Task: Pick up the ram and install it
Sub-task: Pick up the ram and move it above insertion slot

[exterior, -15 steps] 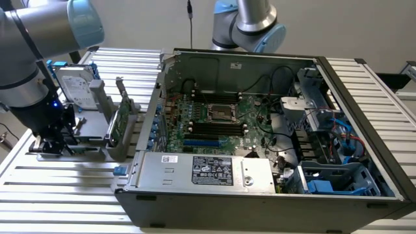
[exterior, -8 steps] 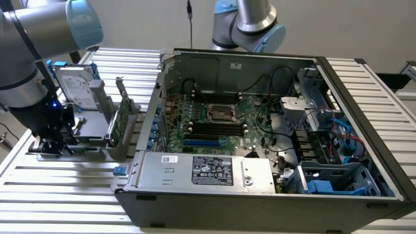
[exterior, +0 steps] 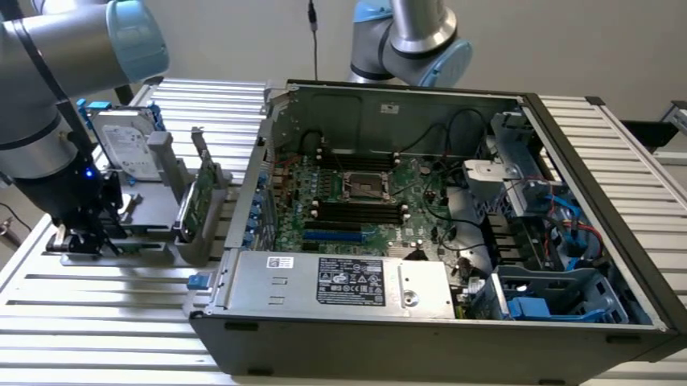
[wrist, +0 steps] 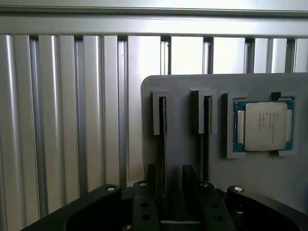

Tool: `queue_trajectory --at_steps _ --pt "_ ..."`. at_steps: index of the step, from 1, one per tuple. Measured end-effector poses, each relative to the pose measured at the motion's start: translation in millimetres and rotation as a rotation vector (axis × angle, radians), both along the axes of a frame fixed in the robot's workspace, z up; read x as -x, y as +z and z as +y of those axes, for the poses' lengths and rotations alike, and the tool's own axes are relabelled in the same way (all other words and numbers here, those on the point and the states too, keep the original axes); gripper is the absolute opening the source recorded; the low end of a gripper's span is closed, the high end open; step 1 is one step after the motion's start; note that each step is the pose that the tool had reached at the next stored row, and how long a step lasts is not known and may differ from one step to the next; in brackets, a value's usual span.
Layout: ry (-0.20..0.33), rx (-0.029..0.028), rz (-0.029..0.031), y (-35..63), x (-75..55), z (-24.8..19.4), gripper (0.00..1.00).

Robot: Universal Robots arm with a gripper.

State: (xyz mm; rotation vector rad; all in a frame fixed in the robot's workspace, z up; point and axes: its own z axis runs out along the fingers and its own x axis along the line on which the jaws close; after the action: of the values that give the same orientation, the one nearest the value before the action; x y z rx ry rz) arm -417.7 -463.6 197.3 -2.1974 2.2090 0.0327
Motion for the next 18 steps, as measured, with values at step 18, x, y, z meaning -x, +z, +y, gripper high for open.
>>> queue_trajectory --at_steps 18 --pt "0.032 -0.0043 0.0001 -0.3 0.0 -3.1 0.36"
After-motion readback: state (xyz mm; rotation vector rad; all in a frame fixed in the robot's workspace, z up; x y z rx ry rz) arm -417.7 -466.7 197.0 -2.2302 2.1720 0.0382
